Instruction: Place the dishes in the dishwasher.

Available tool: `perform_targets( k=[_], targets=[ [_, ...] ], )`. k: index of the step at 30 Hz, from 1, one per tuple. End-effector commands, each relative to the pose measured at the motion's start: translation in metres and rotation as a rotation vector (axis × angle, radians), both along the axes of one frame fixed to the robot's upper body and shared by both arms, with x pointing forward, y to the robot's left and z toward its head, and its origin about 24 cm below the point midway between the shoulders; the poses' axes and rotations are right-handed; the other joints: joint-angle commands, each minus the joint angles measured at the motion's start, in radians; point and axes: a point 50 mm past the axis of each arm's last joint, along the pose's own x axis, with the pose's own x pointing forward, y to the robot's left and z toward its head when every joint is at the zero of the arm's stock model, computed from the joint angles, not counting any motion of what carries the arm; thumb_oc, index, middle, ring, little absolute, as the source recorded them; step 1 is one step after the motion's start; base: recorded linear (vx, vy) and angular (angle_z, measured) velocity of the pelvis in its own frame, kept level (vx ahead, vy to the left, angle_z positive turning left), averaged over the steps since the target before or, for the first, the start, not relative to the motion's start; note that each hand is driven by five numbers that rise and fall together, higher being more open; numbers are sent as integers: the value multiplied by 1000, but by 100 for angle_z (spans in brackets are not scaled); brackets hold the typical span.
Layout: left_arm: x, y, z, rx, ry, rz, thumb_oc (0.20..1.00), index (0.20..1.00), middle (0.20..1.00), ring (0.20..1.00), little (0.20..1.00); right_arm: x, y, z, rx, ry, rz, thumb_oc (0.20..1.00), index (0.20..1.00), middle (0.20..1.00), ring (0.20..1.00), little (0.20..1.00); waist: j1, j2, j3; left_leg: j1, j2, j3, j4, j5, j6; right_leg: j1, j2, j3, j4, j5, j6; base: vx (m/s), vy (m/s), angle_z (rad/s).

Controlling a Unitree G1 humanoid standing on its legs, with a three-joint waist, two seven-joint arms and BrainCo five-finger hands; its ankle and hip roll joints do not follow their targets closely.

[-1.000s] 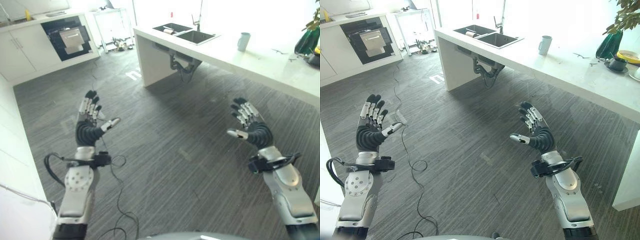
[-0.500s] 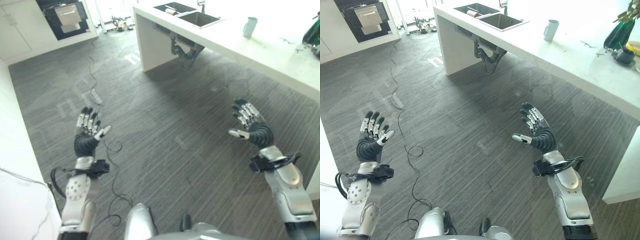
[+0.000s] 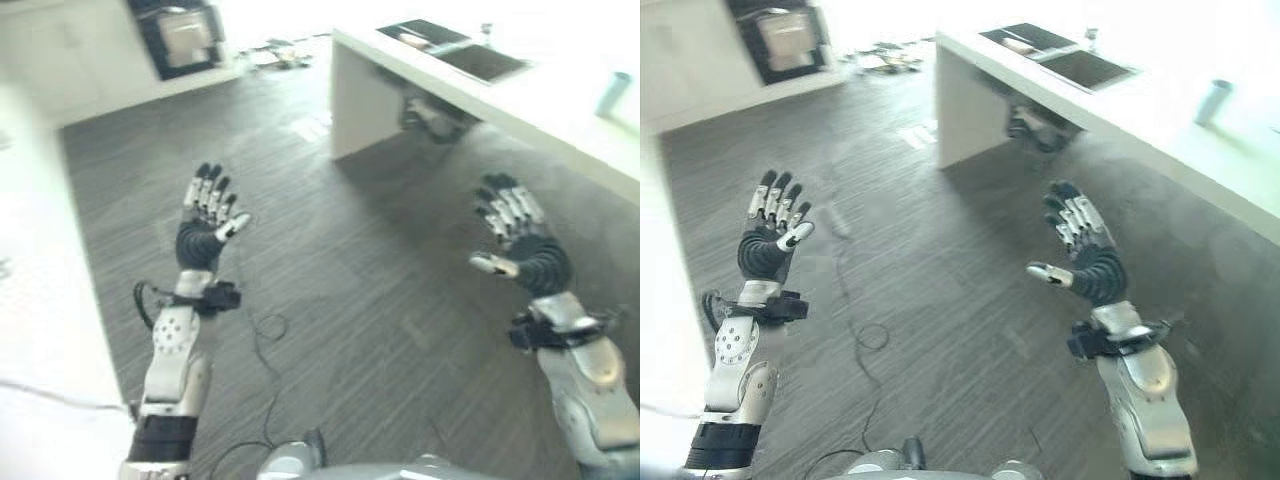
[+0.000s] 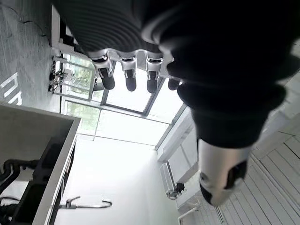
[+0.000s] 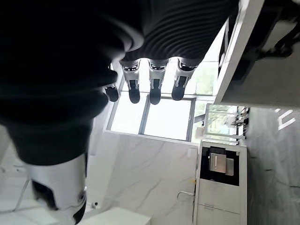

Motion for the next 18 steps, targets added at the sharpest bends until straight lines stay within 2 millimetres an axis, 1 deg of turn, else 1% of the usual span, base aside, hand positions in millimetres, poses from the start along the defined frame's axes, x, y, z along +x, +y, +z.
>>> perform_targets(
  k=[1, 2, 3, 4, 5, 7, 8, 9, 10, 11, 12, 13, 14, 15, 16, 17, 18],
  targets=[
    [2, -7, 21, 62, -78, -75, 1000, 1000, 1000, 1000, 1000, 12, -16, 16, -45, -65, -51, 1000, 1000, 1000, 1000, 1000, -45, -22, -7, -70, 43, -36, -106, 116, -155, 194, 244, -68, -502, -29, -3, 283, 39, 52],
    [4, -9, 23, 71, -94, -82, 1000, 1000, 1000, 1000, 1000, 13, -20, 17, -47, -68, -53, 1000, 1000, 1000, 1000, 1000, -50, -28, -1, -46, 40, -42, -106, 107, -160, 176, 247, -125, -583, -21, -8, 257, -21, 61],
    [4, -10, 24, 72, -100, -82, 1000, 1000, 1000, 1000, 1000, 13, -22, 18, -47, -72, -54, 1000, 1000, 1000, 1000, 1000, -55, -30, 6, -33, 41, -50, -106, 100, -164, 161, 247, -144, -628, -6, -8, 277, -62, 60],
    [4, -11, 25, 69, -99, -82, 1000, 1000, 1000, 1000, 1000, 12, -25, 19, -44, -74, -57, 1000, 1000, 1000, 1000, 1000, -66, -34, 13, -18, 41, -58, -106, 89, -169, 136, 252, -139, -682, 6, -8, 267, -95, 46],
    [4, -12, 23, 62, -87, -86, 1000, 1000, 1000, 1000, 1000, 11, -28, 19, -43, -71, -64, 1000, 1000, 1000, 1000, 1000, -83, -36, 19, 3, 39, -66, -106, 66, -172, 119, 269, -104, -756, 15, -3, 289, -113, 61],
    [6, -18, 18, 55, -65, -108, 1000, 1000, 1000, 1000, 1000, 10, -31, 17, -41, -65, -90, 1000, 1000, 1000, 1000, 1000, -116, -45, 23, 27, 23, -90, -106, 33, -163, 72, 283, -12, -857, 80, 10, 319, -117, 102],
    [5, -21, 16, 60, -58, -123, 1000, 1000, 1000, 1000, 1000, 8, -32, 15, -36, -62, -101, 1000, 1000, 1000, 1000, 1000, -133, -47, 26, 43, 14, -112, -106, 18, -159, 41, 280, 42, -895, 120, 17, 368, -129, 114],
    [4, -24, 13, 66, -56, -136, 1000, 1000, 1000, 1000, 1000, 5, -32, 14, -35, -59, -113, 1000, 1000, 1000, 1000, 1000, -146, -43, 27, 59, 10, -134, -106, 4, -153, 17, 277, 80, -936, 152, 22, 381, -139, 109],
    [2, -25, 11, 70, -53, -145, 1000, 1000, 1000, 1000, 1000, 2, -33, 13, -36, -56, -123, 1000, 1000, 1000, 1000, 1000, -153, -37, 30, 74, 11, -149, -106, -8, -150, -7, 270, 96, -959, 167, 22, 482, -209, 84],
    [-3, -22, 10, 72, -48, -151, 1000, 1000, 1000, 1000, 1000, -1, -35, 11, -35, -53, -131, 1000, 1000, 1000, 1000, 1000, -158, -29, 36, 103, 13, -154, -106, -30, -148, -45, 253, 82, -969, 177, 26, 469, -227, 85],
    [-5, -20, 10, 74, -45, -149, 1000, 1000, 1000, 1000, 1000, -1, -35, 11, -34, -53, -132, 1000, 1000, 1000, 1000, 1000, -156, -29, 37, 118, 13, -147, -106, -43, -147, -48, 245, 57, -969, 185, 27, 549, -318, 82],
    [-5, -15, 11, 79, -45, -141, 1000, 1000, 1000, 1000, 1000, 0, -36, 12, -30, -60, -124, 1000, 1000, 1000, 1000, 1000, -154, -33, 36, 132, 9, -134, -106, -63, -138, -32, 241, 34, -969, 170, 31, 446, -283, 63],
    [-4, -16, 10, 78, -41, -139, 1000, 1000, 1000, 1000, 1000, 4, -35, 14, -29, -64, -122, 1000, 1000, 1000, 1000, 1000, -152, -33, 27, 150, 14, -117, -106, -67, -147, -26, 235, 6, -969, 177, 30, 491, -326, 19],
    [-3, -18, 10, 77, -41, -140, 1000, 1000, 1000, 1000, 1000, 7, -35, 16, -26, -69, -118, 1000, 1000, 1000, 1000, 1000, -153, -31, 18, 164, 18, -105, -106, -73, -152, -15, 237, -8, -969, 176, 30, 513, -338, -60],
    [-2, -19, 9, 65, -34, -136, 1000, 1000, 1000, 1000, 1000, 12, -32, 18, -31, -68, -110, 1000, 1000, 1000, 1000, 1000, -162, -24, -4, 199, 34, -86, -105, -75, -160, 3, 249, -4, -969, 174, 20, 525, -351, -76],
    [-2, -18, 9, 57, -29, -134, 1000, 1000, 1000, 1000, 1000, 13, -30, 19, -39, -65, -107, 1000, 1000, 1000, 1000, 1000, -166, -19, -15, 214, 49, -75, -93, -60, -171, 19, 259, -8, -969, 174, 9, 483, -344, -71],
    [-2, -18, 8, 52, -23, -133, 1000, 1000, 1000, 1000, 1000, 14, -28, 20, -50, -65, -106, 1000, 1000, 1000, 1000, 1000, -169, -12, -24, 220, 67, -70, -68, -28, -188, 34, 275, -9, -969, 168, -6, 327, -261, -41]
  ],
)
